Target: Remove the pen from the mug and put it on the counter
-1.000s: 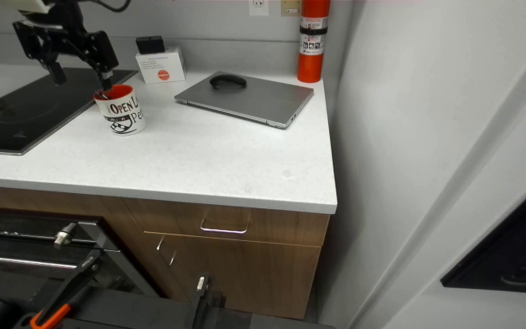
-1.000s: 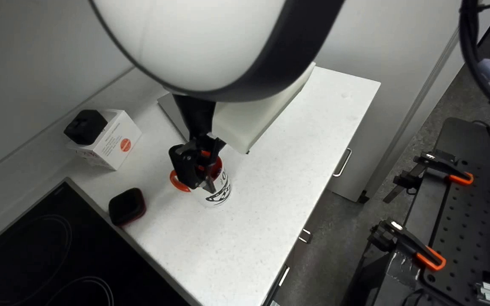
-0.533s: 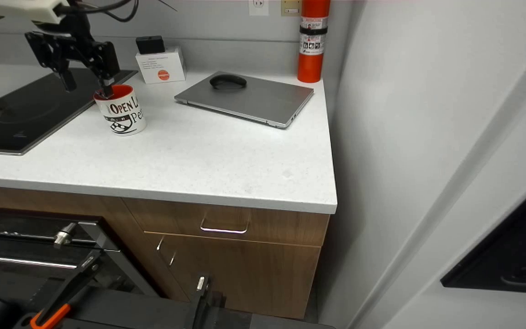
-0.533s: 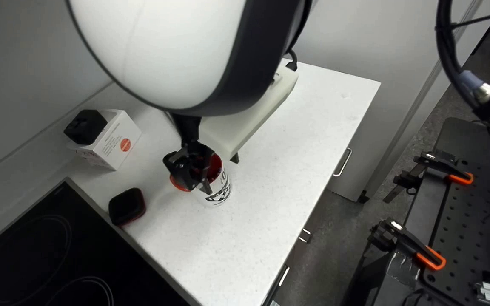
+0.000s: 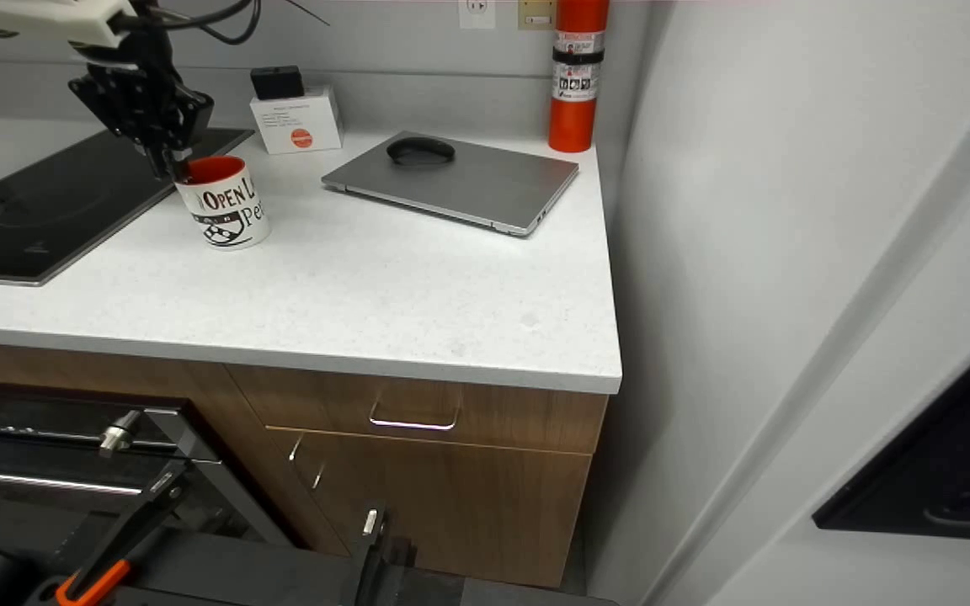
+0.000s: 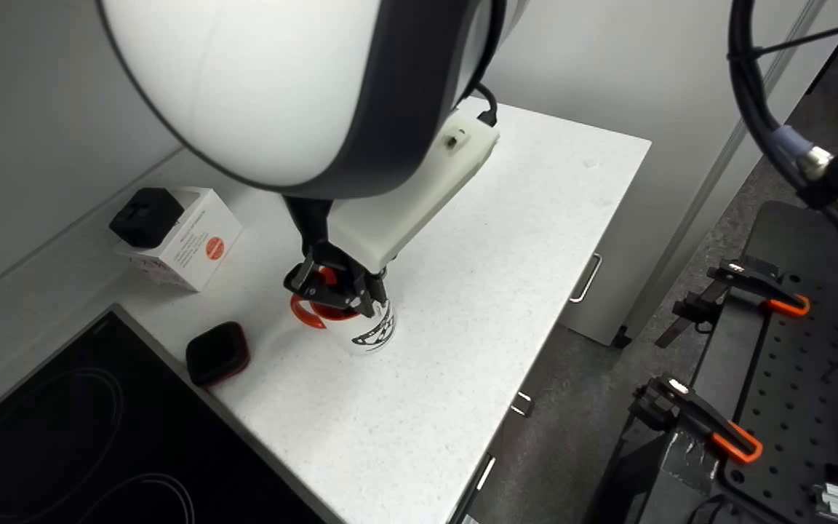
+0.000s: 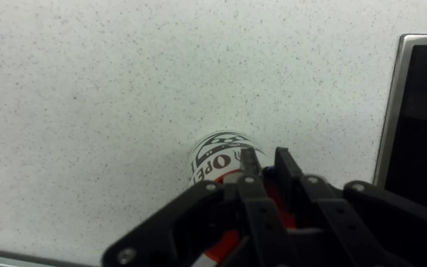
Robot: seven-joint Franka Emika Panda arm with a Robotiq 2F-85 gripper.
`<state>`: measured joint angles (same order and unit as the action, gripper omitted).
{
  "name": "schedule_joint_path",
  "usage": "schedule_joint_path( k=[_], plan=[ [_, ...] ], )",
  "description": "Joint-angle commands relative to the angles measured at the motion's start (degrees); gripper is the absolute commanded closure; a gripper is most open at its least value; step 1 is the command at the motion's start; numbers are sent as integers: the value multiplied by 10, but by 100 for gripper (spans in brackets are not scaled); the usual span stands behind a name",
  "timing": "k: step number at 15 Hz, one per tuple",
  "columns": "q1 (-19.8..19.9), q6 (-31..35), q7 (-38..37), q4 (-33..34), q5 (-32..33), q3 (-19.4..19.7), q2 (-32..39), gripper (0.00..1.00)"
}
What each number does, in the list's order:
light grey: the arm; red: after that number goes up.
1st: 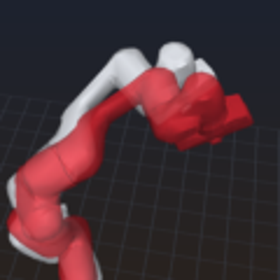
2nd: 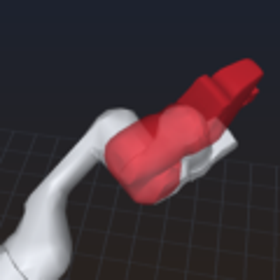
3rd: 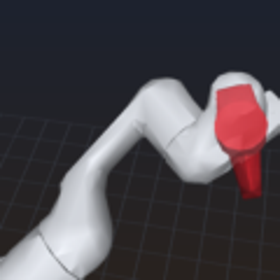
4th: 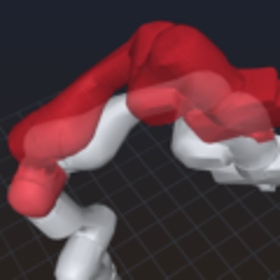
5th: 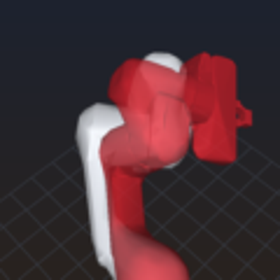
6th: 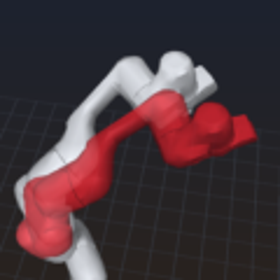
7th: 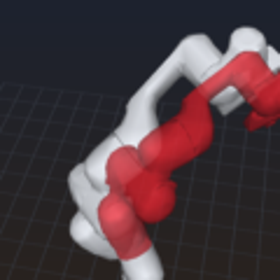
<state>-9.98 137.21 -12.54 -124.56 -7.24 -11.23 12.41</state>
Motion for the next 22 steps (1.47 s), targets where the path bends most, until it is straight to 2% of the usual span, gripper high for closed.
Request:
schedule_joint_path(
  k=[1,5,8,11,19,22],
  plan=[
    [-5,8,0,17,-10,6,12,100],
    [-6,10,-3,6,-5,7,-5,98],
    [-4,27,-1,-29,-10,5,-52,98],
    [-1,59,1,-79,-20,5,-117,98],
    [3,167,-34,-270,-27,4,-328,98],
    [15,183,-48,-300,-28,10,-342,98]
  ],
)
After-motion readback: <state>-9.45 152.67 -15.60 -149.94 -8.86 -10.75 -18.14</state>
